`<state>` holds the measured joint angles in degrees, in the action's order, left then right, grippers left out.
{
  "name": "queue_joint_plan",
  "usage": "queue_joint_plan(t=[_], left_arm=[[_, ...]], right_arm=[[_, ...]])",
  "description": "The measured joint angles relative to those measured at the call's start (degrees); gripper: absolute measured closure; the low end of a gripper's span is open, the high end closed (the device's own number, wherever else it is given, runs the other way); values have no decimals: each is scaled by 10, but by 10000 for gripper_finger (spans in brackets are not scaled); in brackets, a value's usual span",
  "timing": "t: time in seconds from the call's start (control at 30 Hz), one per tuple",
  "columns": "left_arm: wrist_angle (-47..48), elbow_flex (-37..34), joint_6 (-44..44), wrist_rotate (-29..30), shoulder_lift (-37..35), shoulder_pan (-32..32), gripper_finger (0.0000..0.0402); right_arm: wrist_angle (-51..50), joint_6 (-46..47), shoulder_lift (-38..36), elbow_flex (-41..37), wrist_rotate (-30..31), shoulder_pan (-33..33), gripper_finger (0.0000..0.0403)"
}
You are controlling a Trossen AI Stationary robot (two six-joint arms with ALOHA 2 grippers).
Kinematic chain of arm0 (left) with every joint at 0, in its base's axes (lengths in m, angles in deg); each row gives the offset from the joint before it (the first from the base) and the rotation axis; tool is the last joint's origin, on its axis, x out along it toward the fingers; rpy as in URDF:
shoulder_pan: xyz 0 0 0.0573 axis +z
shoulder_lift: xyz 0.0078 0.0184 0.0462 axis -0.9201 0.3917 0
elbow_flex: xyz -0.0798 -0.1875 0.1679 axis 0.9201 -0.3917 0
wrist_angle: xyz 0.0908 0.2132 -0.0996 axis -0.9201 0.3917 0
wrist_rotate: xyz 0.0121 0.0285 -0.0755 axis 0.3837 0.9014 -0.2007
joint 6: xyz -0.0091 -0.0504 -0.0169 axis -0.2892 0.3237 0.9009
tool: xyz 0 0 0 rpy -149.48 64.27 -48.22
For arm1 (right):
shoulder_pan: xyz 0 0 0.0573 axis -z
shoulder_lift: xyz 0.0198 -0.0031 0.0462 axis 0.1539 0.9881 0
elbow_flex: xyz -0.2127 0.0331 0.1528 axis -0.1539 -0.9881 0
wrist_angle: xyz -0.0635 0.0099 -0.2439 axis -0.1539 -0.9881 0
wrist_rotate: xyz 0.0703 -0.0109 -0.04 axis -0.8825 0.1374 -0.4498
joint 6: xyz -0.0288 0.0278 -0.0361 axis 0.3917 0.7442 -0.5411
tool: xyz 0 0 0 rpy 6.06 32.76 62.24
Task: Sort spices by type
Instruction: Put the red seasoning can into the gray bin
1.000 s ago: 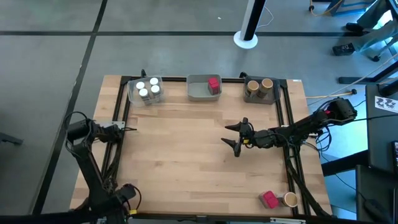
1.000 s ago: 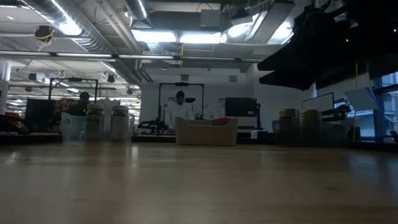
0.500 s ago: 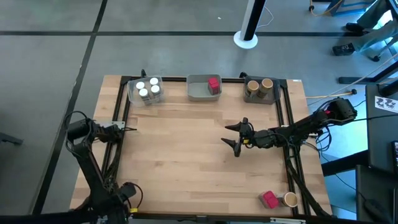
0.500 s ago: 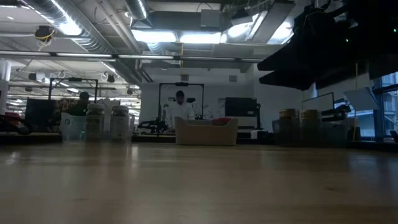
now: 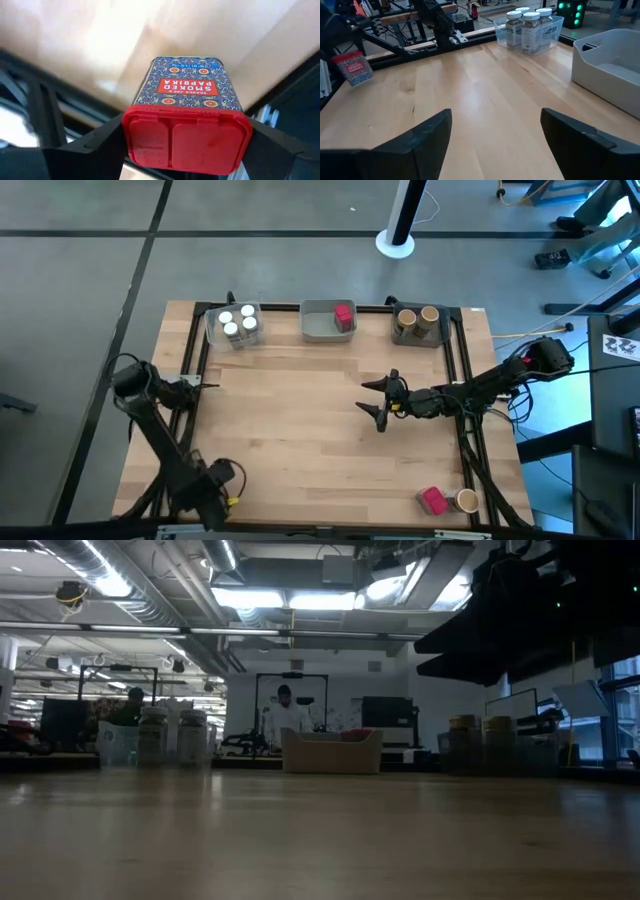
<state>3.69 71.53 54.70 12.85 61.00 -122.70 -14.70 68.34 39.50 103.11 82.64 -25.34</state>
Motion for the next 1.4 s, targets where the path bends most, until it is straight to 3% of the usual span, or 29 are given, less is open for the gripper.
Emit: queue_joint_plan(t=[0.2,0.67,0.93,1.4], left_arm=[[15,0,-94,61,-35,74,103],[15,10,-359,128,-72,284,101],[17,59,-503,146,-72,401,100],[-4,157,-672,174,-61,582,100]], right_arm=[[-6,13,0,0,-16,0,100],[-15,28,0,0,-26,-1,100],[-17,30,0,0,-26,-1,100],[-17,29,0,0,-26,0,100]])
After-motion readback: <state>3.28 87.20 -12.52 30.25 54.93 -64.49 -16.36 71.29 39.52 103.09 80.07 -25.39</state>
